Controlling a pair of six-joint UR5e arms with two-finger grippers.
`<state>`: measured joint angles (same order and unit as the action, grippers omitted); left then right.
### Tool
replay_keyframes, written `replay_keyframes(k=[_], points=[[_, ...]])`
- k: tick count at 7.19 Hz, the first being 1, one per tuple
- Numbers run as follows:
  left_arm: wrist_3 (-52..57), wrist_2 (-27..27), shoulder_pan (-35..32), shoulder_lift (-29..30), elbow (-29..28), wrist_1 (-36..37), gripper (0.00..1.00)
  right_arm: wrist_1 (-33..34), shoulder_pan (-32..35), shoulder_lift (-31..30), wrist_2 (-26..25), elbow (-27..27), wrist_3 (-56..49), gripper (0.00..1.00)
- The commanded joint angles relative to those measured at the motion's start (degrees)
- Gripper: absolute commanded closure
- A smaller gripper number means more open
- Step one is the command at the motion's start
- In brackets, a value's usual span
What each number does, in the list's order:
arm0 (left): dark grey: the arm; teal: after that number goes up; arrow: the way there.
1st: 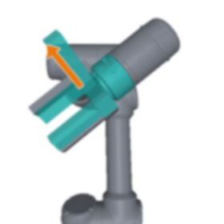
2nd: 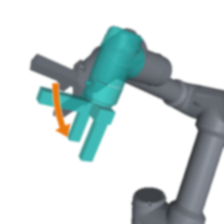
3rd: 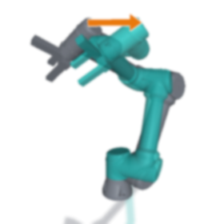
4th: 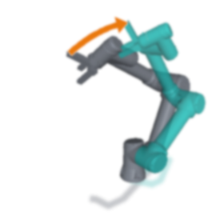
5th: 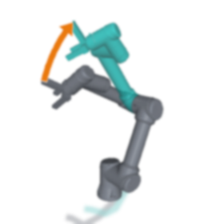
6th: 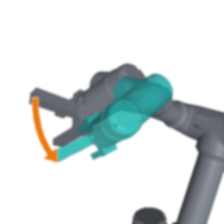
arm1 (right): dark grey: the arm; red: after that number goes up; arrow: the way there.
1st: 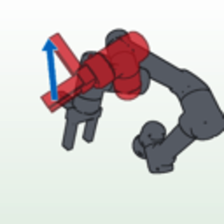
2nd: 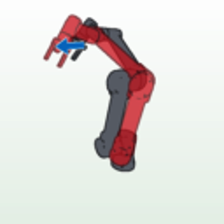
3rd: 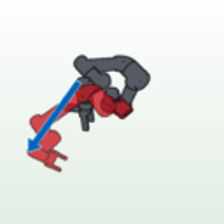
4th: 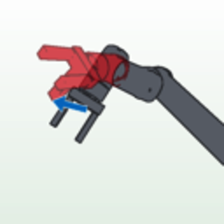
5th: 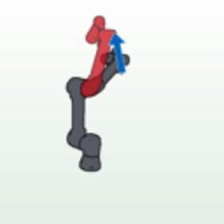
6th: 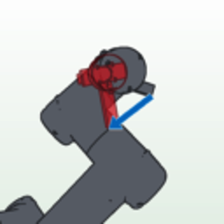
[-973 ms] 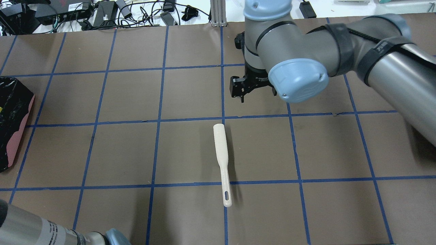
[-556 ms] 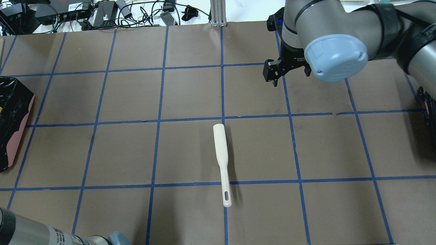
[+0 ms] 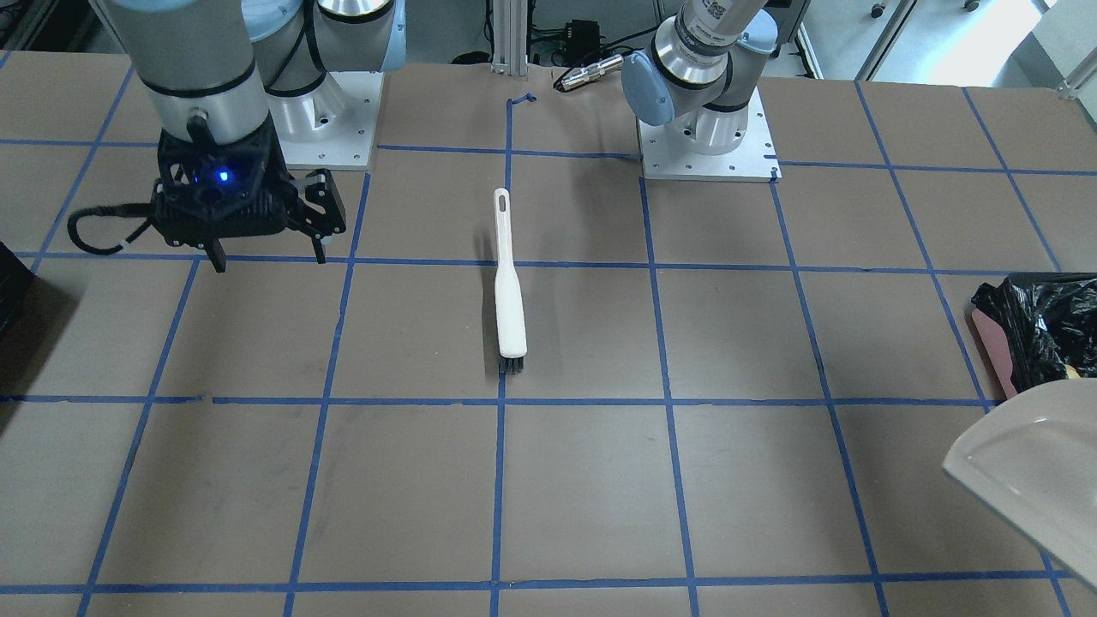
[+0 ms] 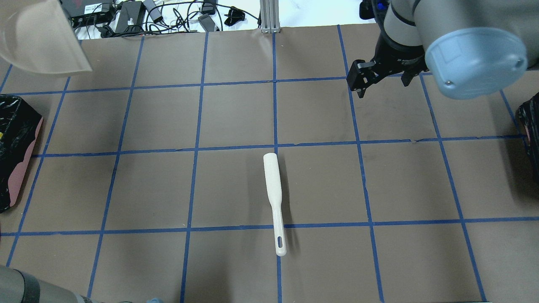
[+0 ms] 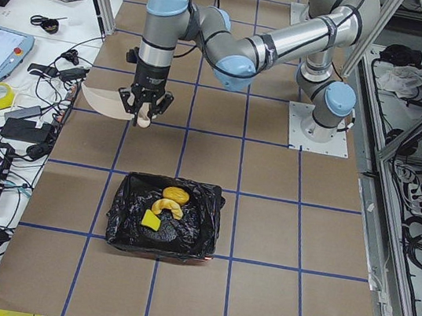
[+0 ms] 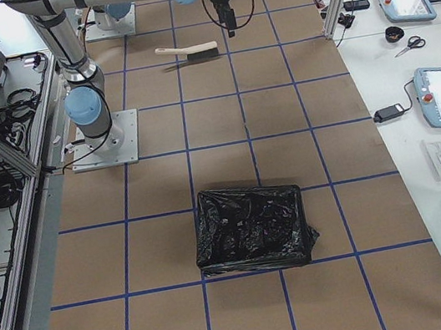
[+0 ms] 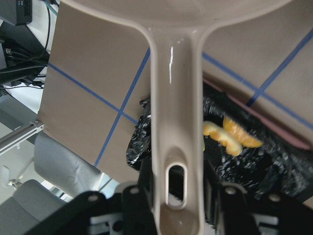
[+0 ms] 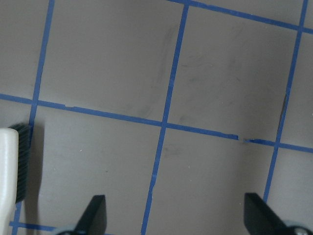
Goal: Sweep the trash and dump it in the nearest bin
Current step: 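Carry the empty dustpan back and lower it beside the brush with the left gripper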
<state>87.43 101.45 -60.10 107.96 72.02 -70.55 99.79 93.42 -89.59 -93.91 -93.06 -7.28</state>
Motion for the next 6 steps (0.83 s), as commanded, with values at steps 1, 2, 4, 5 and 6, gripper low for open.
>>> replay_keyframes(k=[1, 2, 4, 5, 6], points=[[-25.7, -2.39, -9.56, 0.14, 0.75, -6.94, 1.0, -2.84, -3.14, -3.56, 0.74, 0.25, -0.97, 0.0], [-36.43, -6.05, -13.07, 0.23, 2.06, -7.57, 1.0, -5.72, -3.33, -6.01, 3.27, 0.51, -1.24, 0.0], [-56.22, -9.33, -21.33, -0.03, 7.67, -7.15, 1.0, -6.46, -3.51, -6.39, 6.37, 0.25, -2.12, 0.0], [-64.93, -10.73, -26.33, 0.23, 9.7, -6.79, 1.0, -5.76, -3.59, -6.3, 7.85, 0.43, -3.17, 0.0], [-71.63, -11.18, -30.99, 0.23, 10.94, -6.79, 1.0, -5.49, -3.77, -6.21, 6.82, 0.08, -5.18, 0.0]])
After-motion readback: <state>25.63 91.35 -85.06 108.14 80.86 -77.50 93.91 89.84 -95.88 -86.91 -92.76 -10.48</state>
